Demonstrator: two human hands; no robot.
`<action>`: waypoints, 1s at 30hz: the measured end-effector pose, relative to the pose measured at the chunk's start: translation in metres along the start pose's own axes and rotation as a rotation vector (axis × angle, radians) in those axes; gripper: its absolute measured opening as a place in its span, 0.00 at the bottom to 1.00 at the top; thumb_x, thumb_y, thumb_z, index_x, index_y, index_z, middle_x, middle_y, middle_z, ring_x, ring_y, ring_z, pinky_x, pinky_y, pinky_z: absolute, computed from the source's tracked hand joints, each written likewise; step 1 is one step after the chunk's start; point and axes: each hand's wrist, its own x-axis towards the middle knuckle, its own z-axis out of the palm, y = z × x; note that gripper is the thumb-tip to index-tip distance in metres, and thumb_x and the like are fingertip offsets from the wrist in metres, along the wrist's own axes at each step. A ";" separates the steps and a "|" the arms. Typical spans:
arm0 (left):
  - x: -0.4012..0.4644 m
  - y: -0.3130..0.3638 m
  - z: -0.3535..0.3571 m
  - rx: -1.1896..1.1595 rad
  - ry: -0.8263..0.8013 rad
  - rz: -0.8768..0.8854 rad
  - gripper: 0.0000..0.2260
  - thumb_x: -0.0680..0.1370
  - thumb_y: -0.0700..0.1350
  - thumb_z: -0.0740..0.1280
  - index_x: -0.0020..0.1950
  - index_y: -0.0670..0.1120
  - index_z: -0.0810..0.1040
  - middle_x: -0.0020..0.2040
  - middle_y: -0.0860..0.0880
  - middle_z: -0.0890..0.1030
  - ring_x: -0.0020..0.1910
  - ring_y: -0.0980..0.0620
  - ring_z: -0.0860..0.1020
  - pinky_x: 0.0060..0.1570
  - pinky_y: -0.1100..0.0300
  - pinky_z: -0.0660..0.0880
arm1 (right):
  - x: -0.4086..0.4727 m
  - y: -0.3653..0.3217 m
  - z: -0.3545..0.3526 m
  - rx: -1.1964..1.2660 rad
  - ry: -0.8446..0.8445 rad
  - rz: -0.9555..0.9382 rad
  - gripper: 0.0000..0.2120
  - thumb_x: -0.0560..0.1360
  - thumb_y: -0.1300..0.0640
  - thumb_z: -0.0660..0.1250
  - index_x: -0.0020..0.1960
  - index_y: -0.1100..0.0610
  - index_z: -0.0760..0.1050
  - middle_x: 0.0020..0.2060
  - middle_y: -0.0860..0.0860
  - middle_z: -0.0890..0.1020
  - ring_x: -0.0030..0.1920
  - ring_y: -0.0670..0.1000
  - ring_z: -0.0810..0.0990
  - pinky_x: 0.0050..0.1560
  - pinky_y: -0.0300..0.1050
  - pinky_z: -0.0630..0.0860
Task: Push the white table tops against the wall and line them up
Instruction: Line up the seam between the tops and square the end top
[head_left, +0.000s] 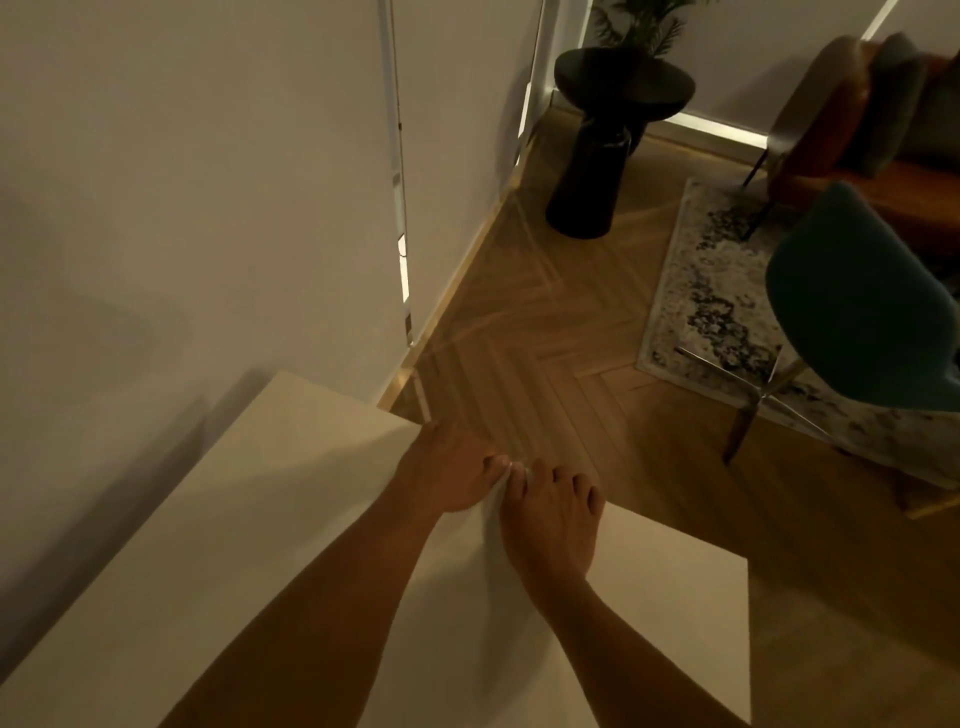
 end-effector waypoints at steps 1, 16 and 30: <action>0.001 0.000 0.001 0.016 0.013 0.001 0.20 0.84 0.58 0.54 0.51 0.48 0.82 0.51 0.47 0.84 0.52 0.46 0.80 0.53 0.52 0.70 | 0.000 0.000 0.001 0.004 0.006 -0.003 0.20 0.82 0.45 0.48 0.49 0.52 0.76 0.45 0.51 0.79 0.49 0.55 0.73 0.58 0.53 0.67; -0.004 0.004 0.002 0.040 -0.018 -0.059 0.21 0.85 0.58 0.51 0.55 0.51 0.81 0.56 0.48 0.83 0.57 0.45 0.78 0.64 0.49 0.68 | -0.006 -0.016 0.009 0.005 0.002 -0.006 0.14 0.83 0.50 0.52 0.49 0.52 0.74 0.47 0.54 0.79 0.51 0.58 0.73 0.58 0.55 0.67; -0.008 -0.008 -0.010 0.017 -0.010 -0.053 0.19 0.85 0.57 0.53 0.53 0.49 0.81 0.54 0.46 0.83 0.55 0.45 0.78 0.58 0.50 0.69 | -0.005 -0.032 0.008 0.007 0.043 -0.018 0.13 0.82 0.49 0.53 0.48 0.53 0.73 0.45 0.54 0.78 0.48 0.59 0.72 0.56 0.55 0.66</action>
